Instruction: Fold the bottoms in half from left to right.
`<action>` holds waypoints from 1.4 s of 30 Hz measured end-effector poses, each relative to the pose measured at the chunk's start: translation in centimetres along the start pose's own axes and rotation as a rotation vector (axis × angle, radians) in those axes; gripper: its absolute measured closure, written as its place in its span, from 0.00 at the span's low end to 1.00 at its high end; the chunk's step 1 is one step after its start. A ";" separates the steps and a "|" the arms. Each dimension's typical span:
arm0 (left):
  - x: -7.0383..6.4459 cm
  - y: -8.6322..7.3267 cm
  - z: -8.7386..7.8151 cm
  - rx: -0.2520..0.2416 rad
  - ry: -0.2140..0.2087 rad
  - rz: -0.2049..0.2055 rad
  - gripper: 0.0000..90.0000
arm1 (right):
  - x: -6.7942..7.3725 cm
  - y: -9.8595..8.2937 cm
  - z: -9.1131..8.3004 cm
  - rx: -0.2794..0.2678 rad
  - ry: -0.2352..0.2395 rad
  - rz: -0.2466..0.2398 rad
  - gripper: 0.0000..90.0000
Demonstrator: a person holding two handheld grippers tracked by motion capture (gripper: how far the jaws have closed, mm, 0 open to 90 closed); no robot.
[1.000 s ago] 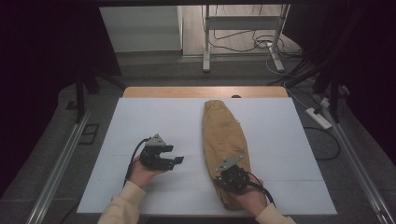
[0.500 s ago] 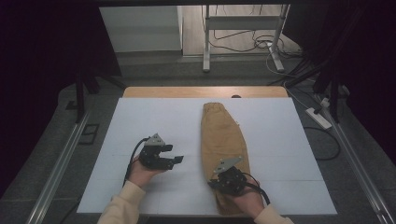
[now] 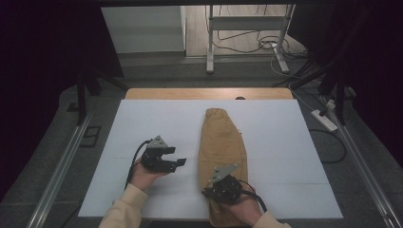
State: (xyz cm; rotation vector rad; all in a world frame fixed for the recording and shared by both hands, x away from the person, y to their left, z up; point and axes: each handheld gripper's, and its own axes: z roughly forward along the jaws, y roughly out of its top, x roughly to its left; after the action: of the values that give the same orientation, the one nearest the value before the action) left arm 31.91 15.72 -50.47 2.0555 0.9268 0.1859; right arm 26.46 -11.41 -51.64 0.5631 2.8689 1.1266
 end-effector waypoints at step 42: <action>0.3 0.0 -0.4 -0.012 0.003 -0.010 0.33 | 3.1 0.3 0.4 -0.043 0.170 -0.067 0.67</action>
State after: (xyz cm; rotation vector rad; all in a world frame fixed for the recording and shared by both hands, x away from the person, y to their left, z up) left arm 31.91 16.13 -50.33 2.0399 0.9350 0.1886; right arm 23.66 -9.94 -51.36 0.3845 2.9693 1.2821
